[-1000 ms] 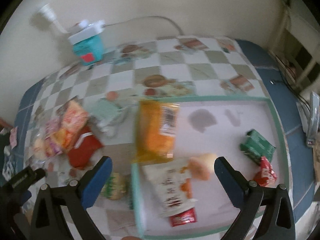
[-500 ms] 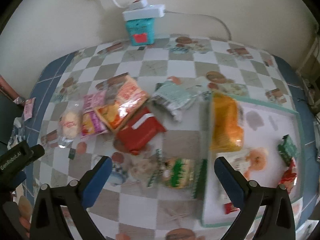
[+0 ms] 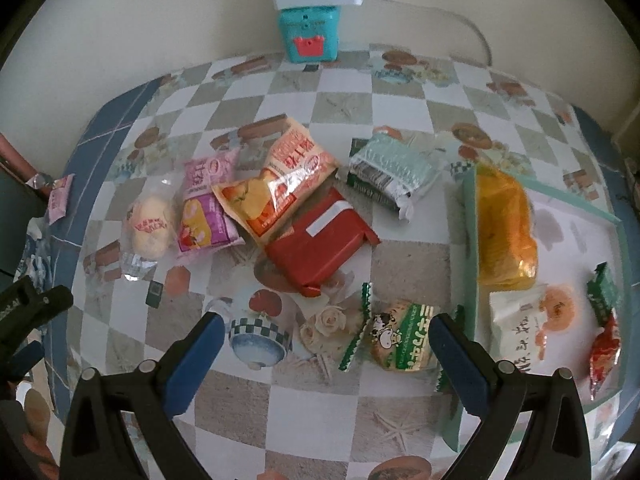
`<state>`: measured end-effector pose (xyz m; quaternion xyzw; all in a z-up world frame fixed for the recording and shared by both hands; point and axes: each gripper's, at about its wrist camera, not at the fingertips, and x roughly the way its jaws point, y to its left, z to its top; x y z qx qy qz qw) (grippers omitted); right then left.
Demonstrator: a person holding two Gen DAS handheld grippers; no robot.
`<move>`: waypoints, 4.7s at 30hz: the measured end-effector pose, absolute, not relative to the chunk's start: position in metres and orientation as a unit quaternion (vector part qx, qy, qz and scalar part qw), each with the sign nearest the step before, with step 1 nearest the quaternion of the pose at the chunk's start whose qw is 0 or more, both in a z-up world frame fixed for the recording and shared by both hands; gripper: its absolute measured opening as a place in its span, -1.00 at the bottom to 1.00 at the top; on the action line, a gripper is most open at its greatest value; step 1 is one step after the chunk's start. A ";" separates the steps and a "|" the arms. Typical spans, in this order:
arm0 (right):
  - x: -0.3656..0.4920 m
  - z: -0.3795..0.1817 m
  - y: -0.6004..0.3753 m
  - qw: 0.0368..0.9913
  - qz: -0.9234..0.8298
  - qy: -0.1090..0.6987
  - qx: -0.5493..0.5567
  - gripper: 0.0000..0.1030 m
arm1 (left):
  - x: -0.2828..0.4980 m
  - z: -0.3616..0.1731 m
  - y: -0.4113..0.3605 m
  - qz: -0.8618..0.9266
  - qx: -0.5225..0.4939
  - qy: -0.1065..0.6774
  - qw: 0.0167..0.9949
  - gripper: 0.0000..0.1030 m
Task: Organize snacks
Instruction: 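Move right gripper to green-wrapped round cake while left gripper returns over the pile, then close right gripper on the green-wrapped round cake pack, then lift green cake pack with right gripper while left gripper grasps red box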
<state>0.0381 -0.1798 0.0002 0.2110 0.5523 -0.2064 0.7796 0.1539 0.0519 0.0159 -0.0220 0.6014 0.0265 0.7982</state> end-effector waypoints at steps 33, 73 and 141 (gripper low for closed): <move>0.029 -0.044 -0.210 0.742 -0.200 0.589 0.250 1.00 | 0.154 -0.008 0.014 -0.044 0.018 0.633 0.773 0.84; 0.037 -0.046 -0.201 0.770 -0.204 0.571 0.198 0.50 | 0.158 -0.018 0.012 -0.039 0.031 0.637 0.770 0.84; -0.017 0.025 -0.285 0.798 -0.271 0.475 0.253 0.22 | 0.125 -0.020 -0.104 -0.141 0.032 0.638 0.757 0.84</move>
